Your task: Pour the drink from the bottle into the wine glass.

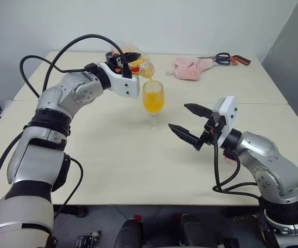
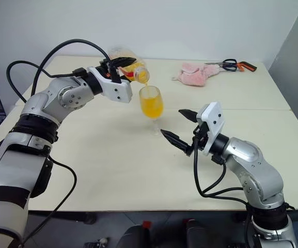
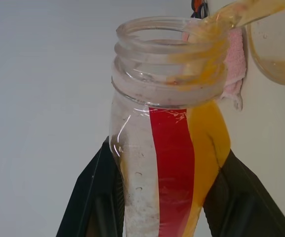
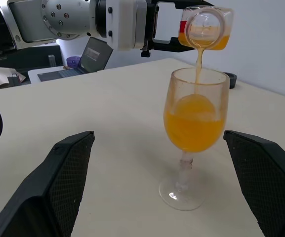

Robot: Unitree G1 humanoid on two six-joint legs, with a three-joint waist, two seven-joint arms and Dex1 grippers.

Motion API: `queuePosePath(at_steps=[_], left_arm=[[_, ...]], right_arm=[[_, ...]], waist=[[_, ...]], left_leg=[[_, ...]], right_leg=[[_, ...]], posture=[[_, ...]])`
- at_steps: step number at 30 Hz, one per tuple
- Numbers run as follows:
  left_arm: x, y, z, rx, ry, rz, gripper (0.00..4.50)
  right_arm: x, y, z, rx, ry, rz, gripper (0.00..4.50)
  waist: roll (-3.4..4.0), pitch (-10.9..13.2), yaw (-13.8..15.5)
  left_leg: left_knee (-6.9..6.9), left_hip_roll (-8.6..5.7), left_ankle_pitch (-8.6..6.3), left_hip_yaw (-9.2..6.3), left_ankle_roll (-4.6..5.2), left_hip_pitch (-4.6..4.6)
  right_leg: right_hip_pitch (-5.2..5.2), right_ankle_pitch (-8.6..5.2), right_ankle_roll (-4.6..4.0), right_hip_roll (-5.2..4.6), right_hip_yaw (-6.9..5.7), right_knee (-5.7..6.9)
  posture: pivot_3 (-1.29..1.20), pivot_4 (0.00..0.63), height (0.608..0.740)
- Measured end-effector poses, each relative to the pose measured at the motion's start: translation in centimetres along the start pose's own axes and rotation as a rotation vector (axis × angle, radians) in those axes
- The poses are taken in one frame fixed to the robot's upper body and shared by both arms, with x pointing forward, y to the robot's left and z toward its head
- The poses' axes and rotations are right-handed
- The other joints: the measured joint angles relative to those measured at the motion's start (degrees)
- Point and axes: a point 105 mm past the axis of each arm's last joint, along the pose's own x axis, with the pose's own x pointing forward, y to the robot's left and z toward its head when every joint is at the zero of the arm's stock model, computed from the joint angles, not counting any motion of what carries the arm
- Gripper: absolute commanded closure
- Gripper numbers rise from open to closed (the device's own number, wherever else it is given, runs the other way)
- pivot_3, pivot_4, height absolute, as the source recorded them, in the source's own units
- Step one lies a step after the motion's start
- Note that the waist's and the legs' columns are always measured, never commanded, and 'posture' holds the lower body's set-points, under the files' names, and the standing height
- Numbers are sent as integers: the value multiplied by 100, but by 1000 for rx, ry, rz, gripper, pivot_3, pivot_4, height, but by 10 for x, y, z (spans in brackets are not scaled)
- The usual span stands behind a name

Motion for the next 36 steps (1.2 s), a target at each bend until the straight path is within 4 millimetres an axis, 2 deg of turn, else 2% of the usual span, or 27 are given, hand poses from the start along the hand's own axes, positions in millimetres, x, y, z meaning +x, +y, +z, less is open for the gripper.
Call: queuePosePath(at_steps=[7, 14, 18, 22, 26, 29, 36], left_arm=[[1, 1, -2, -36, 16, 12, 2865], [5, 10, -1, -221, 18, 72, 2865], [4, 4, -1, -305, 21, 67, 2865], [-1, 8, -9, -473, 60, 130, 2865], [-17, 11, -32, -765, 149, 232, 2866], [-33, 1, -47, -946, 222, 276, 2866], [-83, -58, -73, -1300, 440, 313, 2866]], right_arm=[[0, 0, 1, 0, -2, 0, 0], [0, 0, 1, -3, -7, 0, 0], [0, 0, 3, -10, -16, 1, 0], [1, 1, 4, -11, -19, 12, 0], [1, 9, 5, -19, 0, 69, 0], [3, 18, 5, -25, 28, 127, 0], [12, 33, -8, -24, 130, 209, 0]], waist=[[0, 0, 0], [0, 0, -1], [0, 0, -7], [0, 0, -12], [0, 0, -22], [1, 0, -26], [0, 0, -15]], left_leg=[[1, 0, 0, 0, 0, -1], [5, 0, 0, 0, 0, -1], [7, 0, 0, -1, 0, 0], [12, 1, 0, -1, 0, -1], [17, 2, 0, -3, 0, 0], [27, 2, 0, -8, 0, -2], [63, 2, -1, -15, 2, -2]], right_leg=[[0, 0, 0, 0, 0, 0], [0, 0, 0, 0, 0, 2], [1, 0, 0, 0, 1, 4], [1, 0, 0, 0, 2, 6], [1, 0, 0, 1, 2, 10], [2, 0, 0, 1, 0, 19], [5, 0, 0, 1, 0, 52]], posture=[[0, 150, 740], [0, 150, 740], [0, 150, 740], [0, 150, 740], [0, 150, 740], [0, 150, 740], [0, 150, 740]])
